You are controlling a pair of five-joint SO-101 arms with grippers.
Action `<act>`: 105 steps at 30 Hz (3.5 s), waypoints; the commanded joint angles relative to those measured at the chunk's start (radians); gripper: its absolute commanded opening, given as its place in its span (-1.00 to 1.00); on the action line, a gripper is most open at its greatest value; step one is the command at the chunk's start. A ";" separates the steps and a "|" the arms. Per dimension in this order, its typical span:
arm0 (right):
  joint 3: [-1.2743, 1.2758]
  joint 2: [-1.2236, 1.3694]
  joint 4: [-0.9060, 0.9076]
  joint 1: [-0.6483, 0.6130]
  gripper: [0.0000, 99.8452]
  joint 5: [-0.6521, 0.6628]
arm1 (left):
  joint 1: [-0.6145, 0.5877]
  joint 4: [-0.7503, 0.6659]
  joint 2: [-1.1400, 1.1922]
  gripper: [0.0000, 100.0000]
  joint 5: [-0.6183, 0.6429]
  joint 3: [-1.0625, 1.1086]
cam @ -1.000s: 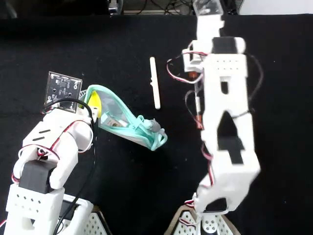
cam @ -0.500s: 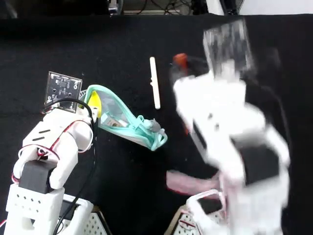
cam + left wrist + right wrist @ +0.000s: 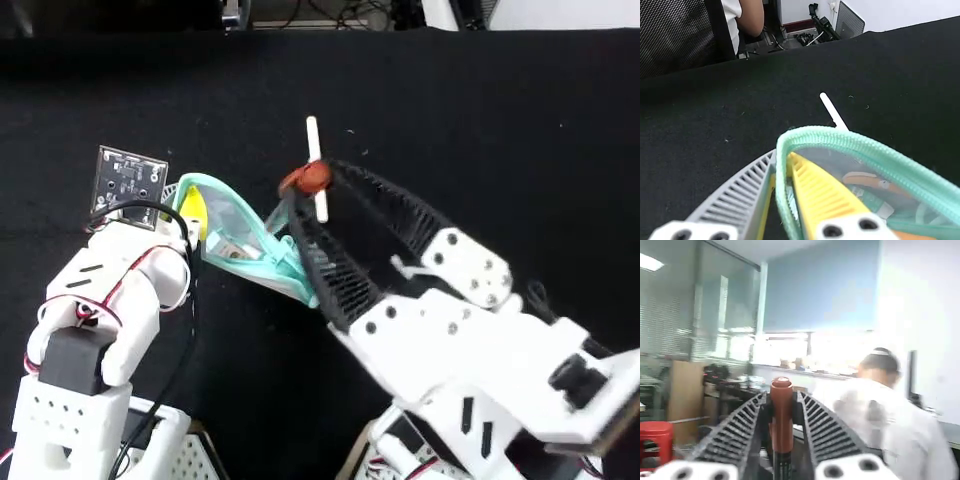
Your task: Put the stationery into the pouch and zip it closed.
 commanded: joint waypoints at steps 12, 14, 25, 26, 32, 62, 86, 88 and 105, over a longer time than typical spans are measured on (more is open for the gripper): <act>0.193 0.120 -0.029 -0.035 -0.98 0.009 | 0.022 0.012 0.031 -0.94 -0.014 0.171; 0.236 0.120 -0.029 0.000 -0.98 0.009 | 0.022 0.012 0.031 -0.94 -0.014 0.171; 0.139 0.134 0.324 0.049 -0.58 0.069 | 0.022 0.012 0.031 -0.94 -0.014 0.171; 0.104 0.147 0.348 0.049 -0.58 0.069 | 0.022 0.012 0.031 -0.94 -0.014 0.171; -0.157 0.249 0.511 0.054 -0.58 0.077 | 0.022 0.012 0.031 -0.94 -0.014 0.171; -0.097 1.316 -0.029 0.522 -0.59 -0.104 | -0.077 0.012 0.029 -0.94 -0.015 0.165; -0.469 1.831 -0.017 0.528 -0.60 -0.141 | -0.079 0.011 0.029 -0.94 -0.015 0.162; -0.473 1.839 -0.014 0.528 -0.60 -0.140 | -0.079 0.011 0.029 -0.94 -0.015 0.162; -0.642 1.848 0.446 0.783 -0.98 0.293 | -0.079 0.011 0.029 -0.94 -0.015 0.163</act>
